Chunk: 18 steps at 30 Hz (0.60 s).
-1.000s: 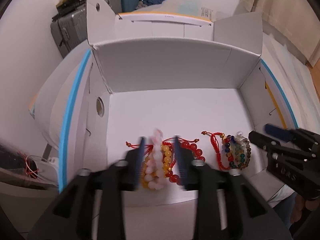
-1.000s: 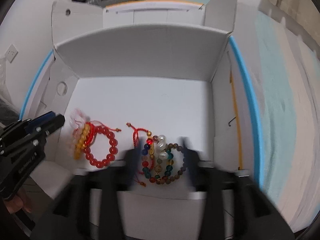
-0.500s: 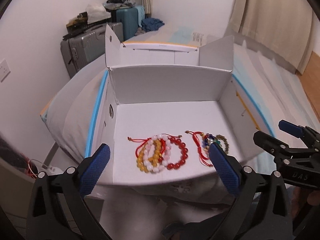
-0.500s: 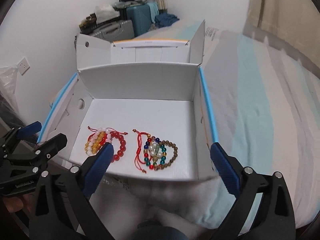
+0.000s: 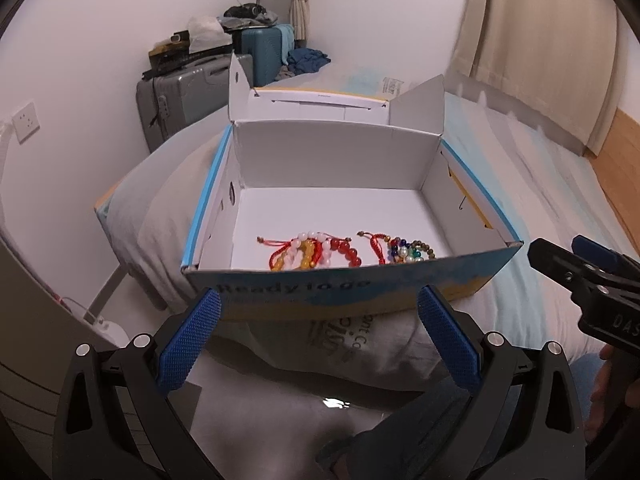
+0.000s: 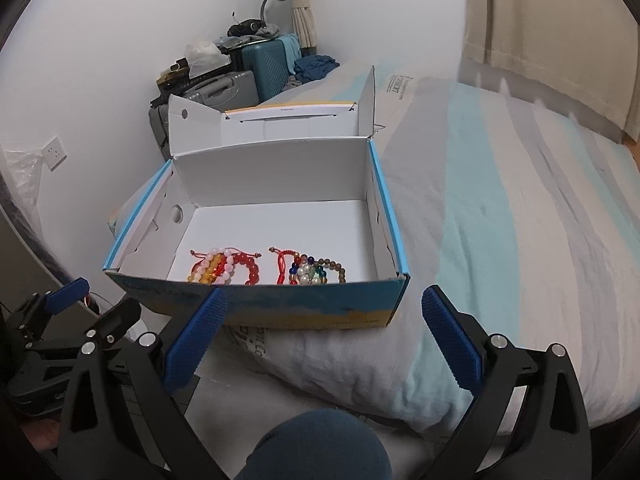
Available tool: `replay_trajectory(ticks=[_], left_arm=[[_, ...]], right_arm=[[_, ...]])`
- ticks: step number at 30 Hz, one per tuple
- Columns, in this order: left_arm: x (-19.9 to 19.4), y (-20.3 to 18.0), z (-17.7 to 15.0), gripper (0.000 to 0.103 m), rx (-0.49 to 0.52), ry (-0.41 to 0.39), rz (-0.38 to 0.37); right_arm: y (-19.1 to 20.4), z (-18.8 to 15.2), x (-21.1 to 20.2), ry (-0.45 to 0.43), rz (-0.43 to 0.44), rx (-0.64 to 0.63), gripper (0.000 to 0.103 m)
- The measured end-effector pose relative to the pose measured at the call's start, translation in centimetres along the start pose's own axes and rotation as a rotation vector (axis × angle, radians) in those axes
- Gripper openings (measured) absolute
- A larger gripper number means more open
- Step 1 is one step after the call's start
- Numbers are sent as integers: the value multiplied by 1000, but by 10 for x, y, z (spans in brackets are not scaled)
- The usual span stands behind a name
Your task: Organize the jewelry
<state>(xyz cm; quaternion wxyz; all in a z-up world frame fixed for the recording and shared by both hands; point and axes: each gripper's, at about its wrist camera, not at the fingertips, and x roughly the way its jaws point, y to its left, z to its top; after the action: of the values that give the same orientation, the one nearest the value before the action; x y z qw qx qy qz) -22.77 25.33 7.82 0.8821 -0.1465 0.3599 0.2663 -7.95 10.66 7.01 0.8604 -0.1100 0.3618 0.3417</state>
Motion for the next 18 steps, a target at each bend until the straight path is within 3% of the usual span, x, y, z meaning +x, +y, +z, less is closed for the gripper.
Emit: replay_trajectory(ticks=[11,14,18], left_arm=[[-6,4,-4,97,-15,0,37],[-6,-1,-5,97,23,-12,92],[-2,-1,-4,97,-7,14,23]], right_arm=[[7,-9,-6,9,6,-11,94],[9,-9,-5,14,7,-12,94],[12,-11,-4,21,4,-23,94]])
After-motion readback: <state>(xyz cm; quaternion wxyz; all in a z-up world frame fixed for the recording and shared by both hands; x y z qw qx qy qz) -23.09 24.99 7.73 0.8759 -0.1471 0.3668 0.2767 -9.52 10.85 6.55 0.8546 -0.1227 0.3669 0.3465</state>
